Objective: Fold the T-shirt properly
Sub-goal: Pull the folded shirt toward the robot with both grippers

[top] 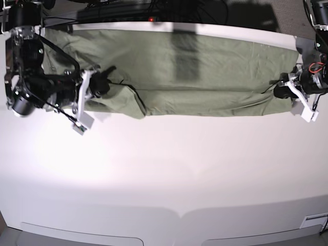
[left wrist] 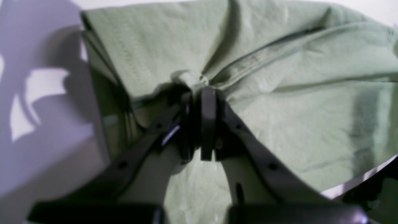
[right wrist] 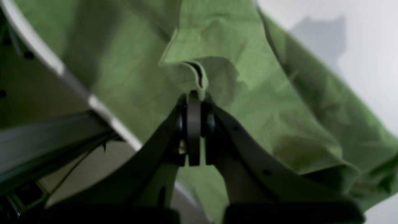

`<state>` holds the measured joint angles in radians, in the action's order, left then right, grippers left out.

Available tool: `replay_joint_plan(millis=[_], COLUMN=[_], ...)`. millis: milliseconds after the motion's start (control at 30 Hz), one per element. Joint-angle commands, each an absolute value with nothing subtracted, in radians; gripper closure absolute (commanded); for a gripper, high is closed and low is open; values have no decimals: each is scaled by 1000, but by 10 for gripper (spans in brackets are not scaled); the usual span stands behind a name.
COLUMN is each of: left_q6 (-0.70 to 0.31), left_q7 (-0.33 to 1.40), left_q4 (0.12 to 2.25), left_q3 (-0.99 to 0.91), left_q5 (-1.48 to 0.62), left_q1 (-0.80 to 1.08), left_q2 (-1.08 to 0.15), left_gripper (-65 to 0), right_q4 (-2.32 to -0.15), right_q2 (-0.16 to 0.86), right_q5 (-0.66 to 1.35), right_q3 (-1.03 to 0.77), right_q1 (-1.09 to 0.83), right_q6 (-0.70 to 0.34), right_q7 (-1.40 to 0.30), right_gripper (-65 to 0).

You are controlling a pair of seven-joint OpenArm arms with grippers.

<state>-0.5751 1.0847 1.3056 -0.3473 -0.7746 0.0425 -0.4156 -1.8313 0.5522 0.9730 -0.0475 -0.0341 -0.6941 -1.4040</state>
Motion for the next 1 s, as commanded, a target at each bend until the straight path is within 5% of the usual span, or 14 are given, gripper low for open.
replay_joint_plan(millis=[0,333,733,967], left_q6=[-576,-576,-576,-576], left_q7=[1079,1076,1076,1077], left_q4=[1324,1324,1324,1324], left_q3=[-355,-355,-355,-355], left_q5=[-786,-787,-796,-796], left_q1=[30,30,30,21], left_q2=[-435,-435,-435,-435], left_gripper=[0,0,0,0], right_q4=[-1875,-2006,-2006,-2006], right_q2=[580,615,618,708], right_q5=[1013,1390,1387,1388], right_q3=[-77,-421,-497,-497], right_q1=[-46,-262,-465,-580], right_q6=[-698,-698,-698,-698], right_q7=[-1396,-1396,-1396,-1396], right_gripper=[0,0,0,0])
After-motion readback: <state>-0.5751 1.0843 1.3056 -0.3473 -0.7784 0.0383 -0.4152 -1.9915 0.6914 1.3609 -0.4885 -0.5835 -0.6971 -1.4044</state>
